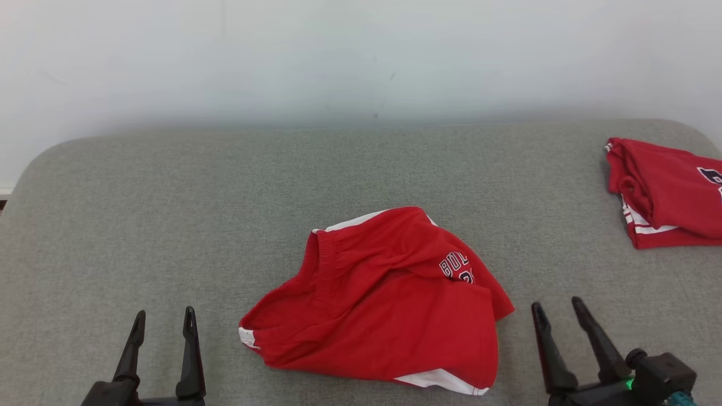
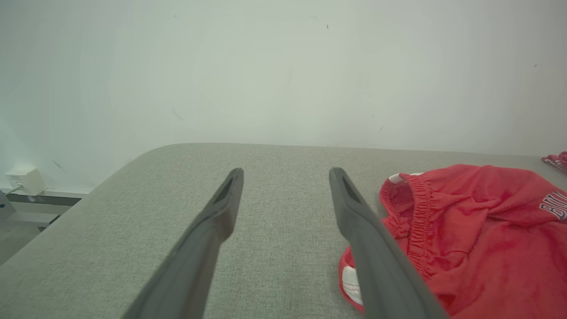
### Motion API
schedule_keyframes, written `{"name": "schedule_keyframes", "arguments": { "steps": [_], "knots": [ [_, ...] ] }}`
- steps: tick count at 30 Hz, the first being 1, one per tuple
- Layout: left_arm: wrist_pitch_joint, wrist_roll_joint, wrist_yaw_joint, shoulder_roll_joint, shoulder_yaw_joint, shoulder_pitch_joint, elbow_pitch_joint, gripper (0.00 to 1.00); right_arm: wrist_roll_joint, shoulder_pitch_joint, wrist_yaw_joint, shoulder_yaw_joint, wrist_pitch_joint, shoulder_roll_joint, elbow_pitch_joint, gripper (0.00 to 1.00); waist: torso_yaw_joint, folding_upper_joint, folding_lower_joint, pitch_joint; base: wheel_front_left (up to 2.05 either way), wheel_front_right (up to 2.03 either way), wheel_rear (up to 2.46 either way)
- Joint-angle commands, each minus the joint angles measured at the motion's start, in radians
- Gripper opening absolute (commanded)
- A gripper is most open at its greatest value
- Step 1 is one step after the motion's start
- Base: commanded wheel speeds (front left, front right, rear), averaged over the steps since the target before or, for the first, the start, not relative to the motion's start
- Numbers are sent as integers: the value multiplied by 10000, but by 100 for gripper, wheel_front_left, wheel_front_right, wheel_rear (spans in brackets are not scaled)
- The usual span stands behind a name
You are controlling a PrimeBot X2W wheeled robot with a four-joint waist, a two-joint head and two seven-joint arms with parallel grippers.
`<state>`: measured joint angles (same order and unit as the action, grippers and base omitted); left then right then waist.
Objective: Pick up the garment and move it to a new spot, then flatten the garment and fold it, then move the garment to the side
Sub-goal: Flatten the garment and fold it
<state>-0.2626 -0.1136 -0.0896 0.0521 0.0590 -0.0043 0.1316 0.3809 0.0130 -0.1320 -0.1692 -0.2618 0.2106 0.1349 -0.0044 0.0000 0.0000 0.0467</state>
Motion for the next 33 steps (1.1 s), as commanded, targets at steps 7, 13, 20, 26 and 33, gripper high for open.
{"name": "schedule_keyframes", "arguments": {
  "steps": [7, 13, 20, 26, 33],
  "knots": [
    [-29, 16, -44, 0, -44, 27, 0, 100, 353, 101, 31, -859, -40, 221, 970, 100, 339, 0, 0, 57, 0, 0, 0],
    [-29, -51, -48, -6, -152, -46, 54, 100, 532, -418, 31, -1576, -41, 303, 2038, 100, 514, 0, 0, 225, 0, 0, 0],
    [-29, -53, -56, -13, -270, -269, 136, 100, 892, -1498, 31, -2410, -41, 214, 3398, 24, 785, 0, 0, 424, 0, 0, 0],
    [-29, -61, 8, -16, -272, -273, 103, 100, 1176, -2322, 31, -2506, -42, 295, 3963, 0, 843, 0, 0, 522, 0, 0, 0],
    [-29, -139, 29, -19, -386, -413, 177, 100, 1315, -3190, 31, -1976, -42, 1013, 4058, 0, 858, 0, 0, 604, 0, 0, 0]
  ]
}}
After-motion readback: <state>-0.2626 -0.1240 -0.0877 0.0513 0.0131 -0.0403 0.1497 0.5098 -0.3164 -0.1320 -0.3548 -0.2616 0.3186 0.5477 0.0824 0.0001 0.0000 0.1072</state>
